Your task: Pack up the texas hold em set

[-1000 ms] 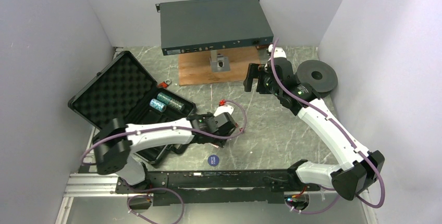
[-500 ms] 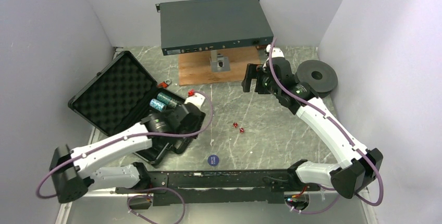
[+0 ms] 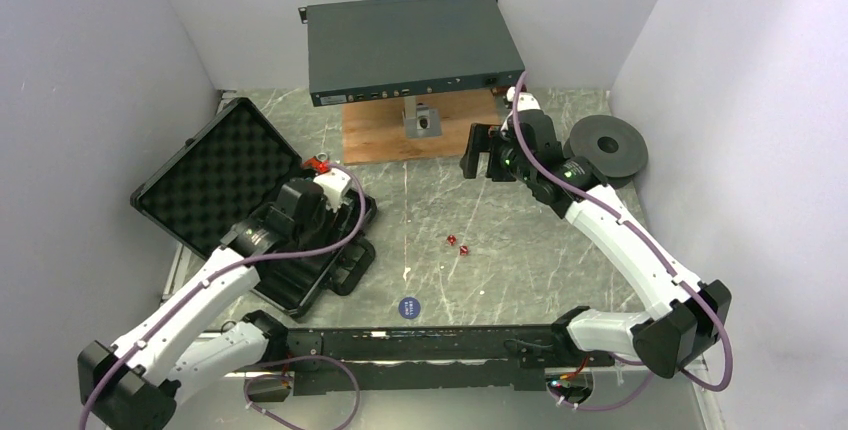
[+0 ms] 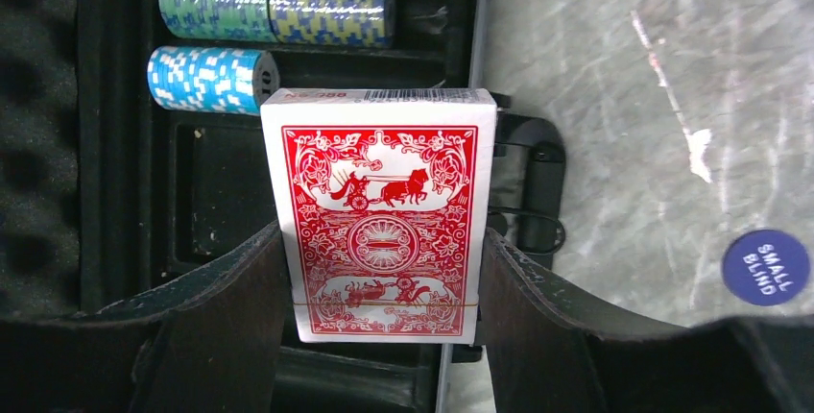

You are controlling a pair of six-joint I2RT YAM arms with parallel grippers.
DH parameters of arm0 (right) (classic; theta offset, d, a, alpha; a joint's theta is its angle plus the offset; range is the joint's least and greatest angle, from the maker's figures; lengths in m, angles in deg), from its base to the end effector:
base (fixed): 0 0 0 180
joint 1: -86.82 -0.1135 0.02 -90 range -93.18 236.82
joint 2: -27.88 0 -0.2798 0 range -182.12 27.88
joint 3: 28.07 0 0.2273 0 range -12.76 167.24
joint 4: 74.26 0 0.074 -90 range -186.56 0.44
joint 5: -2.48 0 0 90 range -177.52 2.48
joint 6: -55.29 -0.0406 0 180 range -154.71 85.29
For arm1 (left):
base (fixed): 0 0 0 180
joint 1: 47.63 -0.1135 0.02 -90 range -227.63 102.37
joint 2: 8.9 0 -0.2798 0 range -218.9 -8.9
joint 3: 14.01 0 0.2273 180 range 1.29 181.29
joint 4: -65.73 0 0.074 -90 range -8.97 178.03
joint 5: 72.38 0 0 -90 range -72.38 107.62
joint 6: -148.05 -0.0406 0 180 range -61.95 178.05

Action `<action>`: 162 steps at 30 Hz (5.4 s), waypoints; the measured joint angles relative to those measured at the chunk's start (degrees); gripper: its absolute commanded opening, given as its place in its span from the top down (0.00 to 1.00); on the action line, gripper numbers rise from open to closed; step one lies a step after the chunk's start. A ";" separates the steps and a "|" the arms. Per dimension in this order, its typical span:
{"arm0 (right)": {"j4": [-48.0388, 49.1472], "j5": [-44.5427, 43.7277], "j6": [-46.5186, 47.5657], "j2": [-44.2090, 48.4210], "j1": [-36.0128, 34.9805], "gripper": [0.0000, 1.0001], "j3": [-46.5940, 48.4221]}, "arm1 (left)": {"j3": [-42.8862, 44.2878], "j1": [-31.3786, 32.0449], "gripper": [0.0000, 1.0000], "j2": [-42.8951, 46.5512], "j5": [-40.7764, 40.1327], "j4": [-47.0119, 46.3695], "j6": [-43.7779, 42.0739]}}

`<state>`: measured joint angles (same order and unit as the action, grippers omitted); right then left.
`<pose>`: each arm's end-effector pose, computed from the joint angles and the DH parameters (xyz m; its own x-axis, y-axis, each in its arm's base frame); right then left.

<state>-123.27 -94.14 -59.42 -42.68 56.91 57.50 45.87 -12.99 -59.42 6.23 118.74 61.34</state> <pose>0.2114 0.1162 0.3723 -0.6128 0.1266 -0.7801 -0.1721 0.9420 0.2880 0.1269 -0.0779 0.2879 -0.5922 0.3408 -0.7302 0.4063 0.9088 0.0946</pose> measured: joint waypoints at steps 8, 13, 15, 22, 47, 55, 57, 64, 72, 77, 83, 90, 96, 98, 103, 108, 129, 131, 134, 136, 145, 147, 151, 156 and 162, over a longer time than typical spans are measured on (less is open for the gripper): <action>0.39 0.72 -0.35 -0.04 0.00 0.00 -1.01 | 2.21 -9.77 0.95 -9.68 6.80 1.62 -6.45; 0.57 0.70 -0.33 -0.04 0.00 0.00 -1.84 | 4.35 -13.03 0.94 -17.11 9.86 4.09 -8.90; 0.59 0.70 -0.33 -0.04 0.00 0.00 -1.95 | 5.84 -13.73 0.93 -19.80 10.32 5.86 -10.03; 0.87 0.63 -0.22 -0.33 0.00 0.00 -2.25 | 8.61 -14.32 0.94 -26.69 11.85 8.85 -10.60; 0.90 0.68 0.26 -2.03 0.00 0.00 -2.43 | 9.70 -14.71 0.88 -36.22 10.10 12.17 -9.90; 0.87 0.74 0.26 -3.34 0.00 0.00 -2.40 | 10.58 -15.47 0.87 -36.72 11.39 12.90 -9.94; 0.90 0.74 0.26 -3.37 0.00 0.00 -2.43 | 11.13 -15.82 0.87 -37.24 12.04 13.18 -9.92; 0.87 0.76 0.26 -3.65 0.00 0.00 -2.40 | 11.06 -17.18 0.92 -35.47 13.22 12.02 -9.66; 0.87 0.76 0.26 -3.85 0.00 0.00 -2.40 | 10.56 -18.67 0.92 -32.65 13.09 7.82 -9.68; 0.90 0.74 0.26 -3.91 0.00 0.00 -2.40 | 10.56 -18.67 0.91 -35.93 13.44 8.04 -9.70; 0.87 0.72 0.26 -3.91 0.00 0.00 -2.40 | 10.75 -18.69 0.80 -35.82 15.45 9.03 -9.70; 0.85 0.74 0.24 -4.22 0.00 0.00 -2.40 | 11.04 -18.53 0.61 -35.67 17.11 11.13 -9.90; 0.83 0.79 0.13 -5.11 0.00 0.00 -2.38 | 11.04 -18.51 0.00 -34.21 16.44 12.68 -9.68; 0.81 1.03 0.07 -5.33 0.00 0.00 -2.36 | 11.04 -18.53 0.00 -32.98 15.96 12.72 -9.42; 0.83 1.77 -0.44 -5.64 0.00 0.00 -1.73 | 11.04 -18.53 0.00 -28.09 14.62 12.39 -8.55; 1.09 4.87 -0.81 -5.79 0.00 0.03 -1.51 | 11.04 -18.51 0.00 -18.08 11.45 10.64 -7.76; 10.49 19.54 -0.81 -21.70 -18.12 0.15 6.71 | -3.23 -18.51 0.02 38.99 -7.91 1.05 8.55; 11.43 20.61 -1.44 -23.45 -19.50 0.14 7.23 | -3.89 -18.51 0.03 41.57 -7.93 1.60 9.64; 13.20 21.73 -2.45 -26.53 -21.92 0.16 8.81 | -5.79 -18.51 0.07 45.11 -8.11 2.51 10.14; 14.36 22.47 -3.08 -28.39 -23.37 0.21 9.64 | -6.73 -18.51 0.10 46.84 -8.55 3.17 10.19; 18.38 26.21 -5.57 -38.29 -29.03 0.57 15.61 | -8.15 -18.51 0.14 48.09 -9.38 4.07 11.04; 18.97 26.82 -5.88 -39.93 -29.55 0.63 16.81 | -8.15 -18.51 0.16 47.80 -9.33 4.20 11.08; 20.37 28.83 -7.02 -43.34 -29.81 0.79 18.93 | -8.15 -18.51 0.22 47.80 -9.68 4.37 11.52; 21.46 31.12 -7.96 -47.45 -29.88 0.97 21.55 | -8.15 -18.51 0.31 49.68 -11.19 4.83 12.07; 22.25 33.09 -8.68 -51.82 -29.92 1.00 24.41 | -8.15 -18.51 0.38 49.96 -12.50 4.87 12.50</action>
<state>-101.02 -61.04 -68.09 -94.51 26.98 81.91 37.71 -31.51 -9.45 -6.28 123.62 73.84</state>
